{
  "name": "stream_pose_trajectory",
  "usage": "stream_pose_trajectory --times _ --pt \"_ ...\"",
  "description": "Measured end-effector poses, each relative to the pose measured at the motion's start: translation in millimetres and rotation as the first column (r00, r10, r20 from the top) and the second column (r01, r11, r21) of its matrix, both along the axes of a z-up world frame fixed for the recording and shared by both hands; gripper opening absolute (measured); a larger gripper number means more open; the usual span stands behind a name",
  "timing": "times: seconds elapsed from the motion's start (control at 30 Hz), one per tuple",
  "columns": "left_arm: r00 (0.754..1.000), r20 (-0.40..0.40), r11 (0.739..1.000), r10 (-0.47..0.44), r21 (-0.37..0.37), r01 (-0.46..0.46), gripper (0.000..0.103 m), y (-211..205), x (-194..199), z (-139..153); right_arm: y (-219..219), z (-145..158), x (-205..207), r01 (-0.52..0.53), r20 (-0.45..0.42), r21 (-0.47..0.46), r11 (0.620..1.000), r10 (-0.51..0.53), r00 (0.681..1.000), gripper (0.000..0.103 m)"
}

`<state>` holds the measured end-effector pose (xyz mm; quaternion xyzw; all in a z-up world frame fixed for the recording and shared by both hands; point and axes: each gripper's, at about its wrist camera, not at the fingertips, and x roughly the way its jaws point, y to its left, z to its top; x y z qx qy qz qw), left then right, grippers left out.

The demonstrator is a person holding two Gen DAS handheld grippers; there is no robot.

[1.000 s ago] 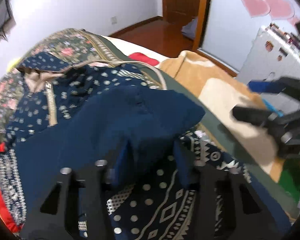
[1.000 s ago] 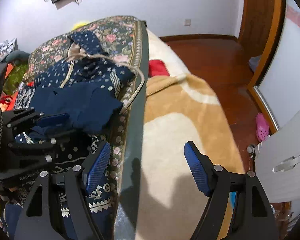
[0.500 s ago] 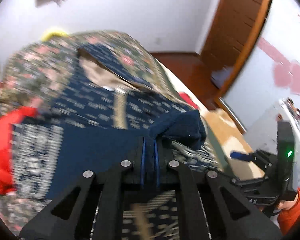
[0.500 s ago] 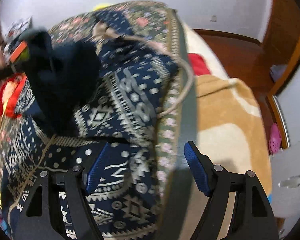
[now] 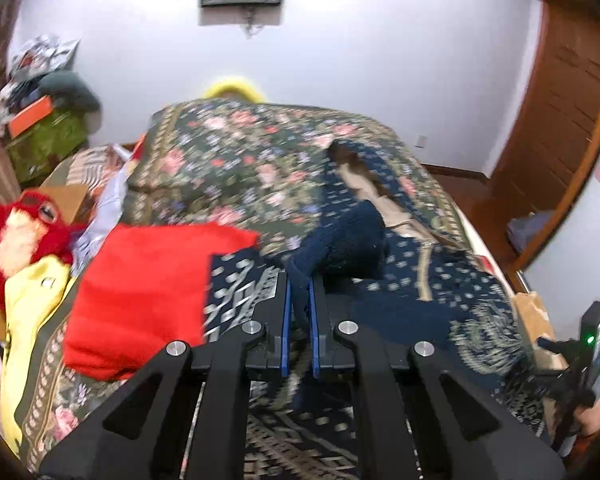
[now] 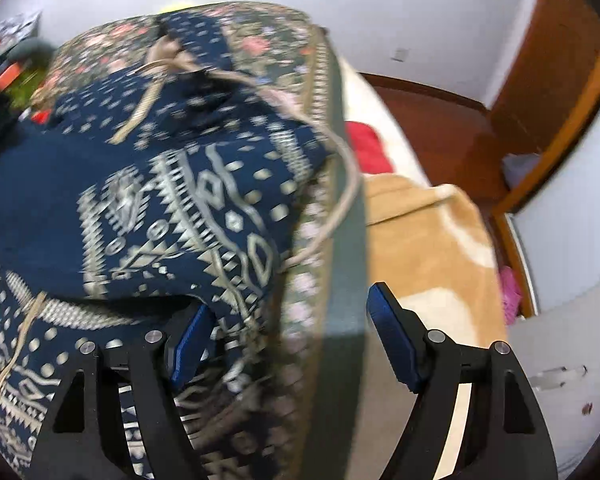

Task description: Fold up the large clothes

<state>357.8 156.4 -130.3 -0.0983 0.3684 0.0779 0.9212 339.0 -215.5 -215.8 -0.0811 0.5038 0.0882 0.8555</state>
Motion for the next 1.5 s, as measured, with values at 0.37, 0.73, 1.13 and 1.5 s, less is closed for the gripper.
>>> stream_pose_trajectory --times 0.37,0.73,1.13,1.5 --pt "0.988 -0.141 0.992 0.067 -0.097 -0.082 0.007 34 -27 -77 -18 -5 1 0.118 -0.007 -0.001 0.993 -0.118 0.993 0.071" --pt "0.938 -0.347 0.997 -0.001 -0.076 -0.027 0.029 34 -50 -132 -17 -2 -31 0.065 -0.127 0.049 0.997 -0.058 0.99 0.073" --pt "0.968 -0.251 1.0 -0.023 0.006 0.025 0.062 30 -69 -89 2 46 -25 -0.018 -0.036 0.144 0.989 0.023 0.999 0.074" --pt "0.969 -0.242 0.978 -0.049 0.186 0.096 0.062 18 -16 -91 8 33 35 0.045 -0.046 0.17 0.985 -0.037 0.998 0.079"
